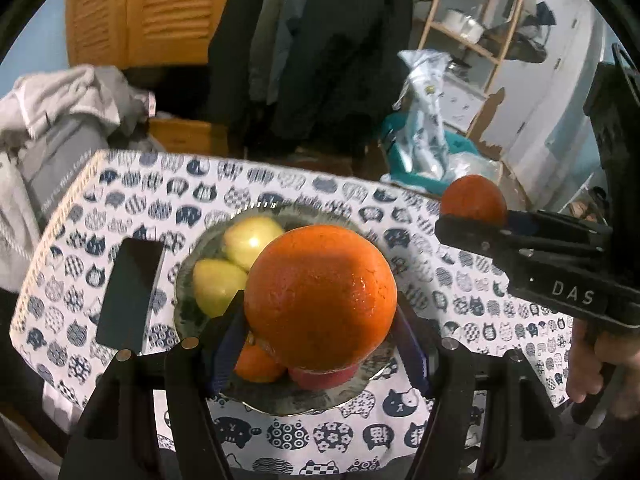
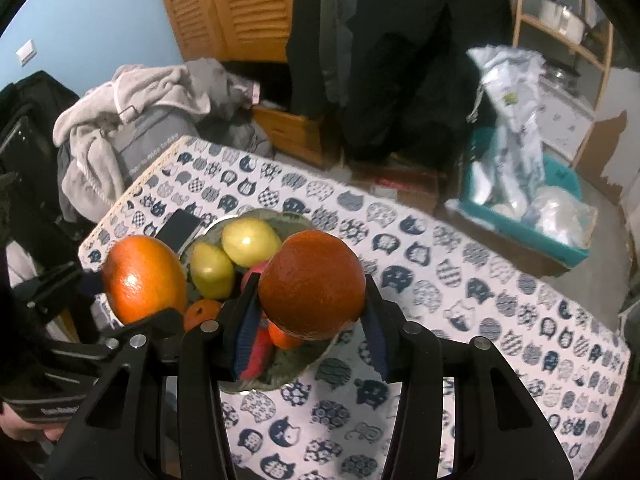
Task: Organize fruits
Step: 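Carry the orange in the left tool over the bowl while the right tool carries the tangerine, then open the left tool to drop the orange while the right tool releases the tangerine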
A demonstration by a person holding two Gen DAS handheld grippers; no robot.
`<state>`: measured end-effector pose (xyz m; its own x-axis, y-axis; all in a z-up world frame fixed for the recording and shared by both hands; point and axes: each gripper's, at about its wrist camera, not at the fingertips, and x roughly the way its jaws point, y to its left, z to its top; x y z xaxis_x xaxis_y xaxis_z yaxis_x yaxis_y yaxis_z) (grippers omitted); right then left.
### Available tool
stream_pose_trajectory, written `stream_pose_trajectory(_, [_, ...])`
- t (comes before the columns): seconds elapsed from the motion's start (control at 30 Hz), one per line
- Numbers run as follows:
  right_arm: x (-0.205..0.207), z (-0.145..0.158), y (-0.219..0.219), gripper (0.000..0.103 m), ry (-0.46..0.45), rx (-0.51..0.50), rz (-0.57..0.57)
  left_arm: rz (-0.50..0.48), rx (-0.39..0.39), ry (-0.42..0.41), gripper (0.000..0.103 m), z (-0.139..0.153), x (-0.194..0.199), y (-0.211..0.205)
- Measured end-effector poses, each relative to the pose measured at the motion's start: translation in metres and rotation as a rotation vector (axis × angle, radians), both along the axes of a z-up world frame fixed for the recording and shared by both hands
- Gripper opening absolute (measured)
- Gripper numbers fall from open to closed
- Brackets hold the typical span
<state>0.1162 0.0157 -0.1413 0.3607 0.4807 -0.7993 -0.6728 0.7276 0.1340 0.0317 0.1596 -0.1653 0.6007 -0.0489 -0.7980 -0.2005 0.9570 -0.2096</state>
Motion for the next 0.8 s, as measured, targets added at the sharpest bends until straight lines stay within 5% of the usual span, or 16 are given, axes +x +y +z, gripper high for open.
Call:
stream_pose_trajectory(0.5, [0.036,-0.075,0.028,0.047,0.191,-0.065,0.002,0.063,-0.069,0.121,0.070,-0.055,0.025,0.021])
stream_pose_trajectory(0.8, [0.042,-0.091,0.030,0.047,0.226,-0.084,0.004,0.063,-0.070,0.165,0.070,-0.074,0.034,0.019])
